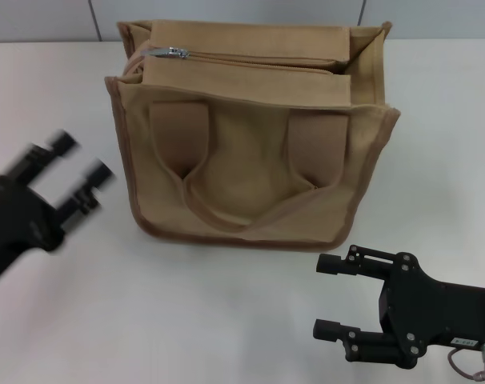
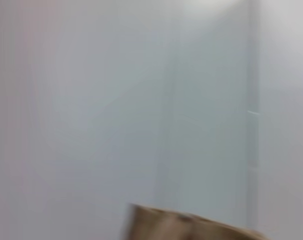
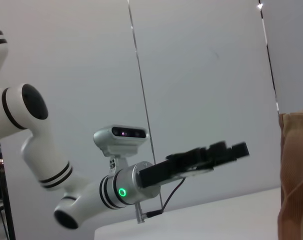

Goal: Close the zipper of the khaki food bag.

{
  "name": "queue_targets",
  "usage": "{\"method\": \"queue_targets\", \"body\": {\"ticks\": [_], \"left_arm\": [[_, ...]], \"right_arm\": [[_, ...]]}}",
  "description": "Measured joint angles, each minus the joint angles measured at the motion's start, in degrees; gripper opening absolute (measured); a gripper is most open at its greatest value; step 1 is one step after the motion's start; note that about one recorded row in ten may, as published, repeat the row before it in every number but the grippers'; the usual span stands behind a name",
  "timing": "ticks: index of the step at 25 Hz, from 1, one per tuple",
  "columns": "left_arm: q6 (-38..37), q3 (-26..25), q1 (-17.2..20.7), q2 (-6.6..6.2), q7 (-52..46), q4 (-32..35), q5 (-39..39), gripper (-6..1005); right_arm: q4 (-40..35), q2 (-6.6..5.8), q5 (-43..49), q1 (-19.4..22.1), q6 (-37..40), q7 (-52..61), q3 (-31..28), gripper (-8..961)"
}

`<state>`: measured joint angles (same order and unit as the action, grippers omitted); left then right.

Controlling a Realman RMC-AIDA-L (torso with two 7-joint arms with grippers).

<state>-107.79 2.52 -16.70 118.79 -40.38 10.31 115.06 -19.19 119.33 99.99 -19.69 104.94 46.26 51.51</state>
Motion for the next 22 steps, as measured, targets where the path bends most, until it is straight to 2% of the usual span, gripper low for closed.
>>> {"method": "queue_targets", "body": {"ticks": [3,6,16,22], "left_arm": [[3.79,-7.93,0.15,-0.05,0.86,-2.34,-0.19,696],[10.11,-11.84,-1.71,-0.02,1.03,-3.77,-0.17,696],[19.49,-10.89,-7.02,0.03,1.15,-5.42,1.11,695],[20.45,-9.17,-8.12,0.03,1.18,-5.87,1.18,695]], "right_arm": [[0.02,0.03,-0.03,-0.05,-0.01,-0.02,-0.01,730],[0.88,0.03,-0.05,-0.56,-0.01,-0.23,0.0,730],[2.44,0.06,-0.19,-1.29,-0.13,-0.41,-0.23,730],[2.8,0.09,-0.21,-1.32,-0.93,-0.44,-0.3,729]]}}
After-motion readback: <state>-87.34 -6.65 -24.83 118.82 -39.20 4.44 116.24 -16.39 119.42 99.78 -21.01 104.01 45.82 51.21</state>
